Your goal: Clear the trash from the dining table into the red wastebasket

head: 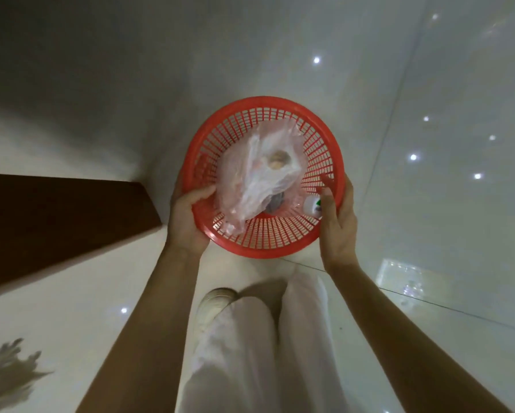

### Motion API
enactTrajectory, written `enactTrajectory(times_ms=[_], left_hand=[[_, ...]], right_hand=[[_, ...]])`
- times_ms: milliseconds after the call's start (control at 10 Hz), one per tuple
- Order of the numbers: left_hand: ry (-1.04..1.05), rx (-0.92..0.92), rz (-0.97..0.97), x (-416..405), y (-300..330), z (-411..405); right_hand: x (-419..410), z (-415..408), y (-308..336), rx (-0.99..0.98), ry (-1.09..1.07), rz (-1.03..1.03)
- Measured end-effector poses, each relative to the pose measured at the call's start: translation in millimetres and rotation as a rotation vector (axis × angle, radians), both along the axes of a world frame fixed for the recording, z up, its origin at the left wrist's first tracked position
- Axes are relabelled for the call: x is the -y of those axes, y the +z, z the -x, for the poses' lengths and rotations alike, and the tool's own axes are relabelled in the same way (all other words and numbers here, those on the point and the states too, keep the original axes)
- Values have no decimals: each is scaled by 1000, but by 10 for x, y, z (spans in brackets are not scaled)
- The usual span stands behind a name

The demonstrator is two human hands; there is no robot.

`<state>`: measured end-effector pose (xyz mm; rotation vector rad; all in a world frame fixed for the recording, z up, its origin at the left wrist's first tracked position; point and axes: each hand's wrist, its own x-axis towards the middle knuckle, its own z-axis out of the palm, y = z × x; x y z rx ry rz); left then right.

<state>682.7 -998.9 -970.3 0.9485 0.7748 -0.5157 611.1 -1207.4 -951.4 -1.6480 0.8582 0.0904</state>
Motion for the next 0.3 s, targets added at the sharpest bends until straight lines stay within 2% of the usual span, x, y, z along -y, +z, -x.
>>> enactTrajectory(times_ms=[100,200,300], left_hand=[[-21,44,-103,25,134,14],[-146,111,-346,89,508,13],[-197,58,-671,128,992,53]], right_hand=[[24,-29,134,-38,67,45],[79,-91,468,-116,95,64],[137,-136,974,-158,102,187]])
